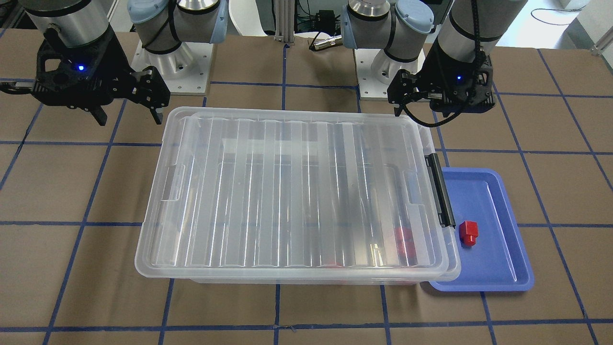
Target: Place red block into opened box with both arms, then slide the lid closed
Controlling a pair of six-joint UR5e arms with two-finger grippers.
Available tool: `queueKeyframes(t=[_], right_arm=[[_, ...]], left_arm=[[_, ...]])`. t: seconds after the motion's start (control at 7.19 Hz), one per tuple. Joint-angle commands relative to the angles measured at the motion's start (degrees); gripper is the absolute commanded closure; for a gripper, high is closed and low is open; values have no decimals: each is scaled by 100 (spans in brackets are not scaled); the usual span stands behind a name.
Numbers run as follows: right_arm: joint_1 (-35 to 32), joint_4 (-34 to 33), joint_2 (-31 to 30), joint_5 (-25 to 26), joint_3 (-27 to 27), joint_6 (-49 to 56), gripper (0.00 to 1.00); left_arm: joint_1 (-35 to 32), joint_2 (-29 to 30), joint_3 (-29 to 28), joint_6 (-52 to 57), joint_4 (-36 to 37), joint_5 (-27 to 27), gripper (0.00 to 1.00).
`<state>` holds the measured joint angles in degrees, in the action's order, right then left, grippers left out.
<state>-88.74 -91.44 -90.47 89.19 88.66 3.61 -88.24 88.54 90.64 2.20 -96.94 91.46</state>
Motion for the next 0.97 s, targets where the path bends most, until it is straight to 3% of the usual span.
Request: queueKeyframes(t=[0.0,0.14,0.42,0.83], right_arm=[[23,-347,38,2,159,-18,0],[67,-418,134,11,360,104,0],[67,-1398,852,90,572,131,0],[67,-1710,1242,90,643,175,0]], left_arm=[[0,-56,7,0,-35,12,0],[9,-83,7,0,-53,29,0],[70,-74,7,0,-36,21,0],[70,-12,15,0,-36,-6,0]])
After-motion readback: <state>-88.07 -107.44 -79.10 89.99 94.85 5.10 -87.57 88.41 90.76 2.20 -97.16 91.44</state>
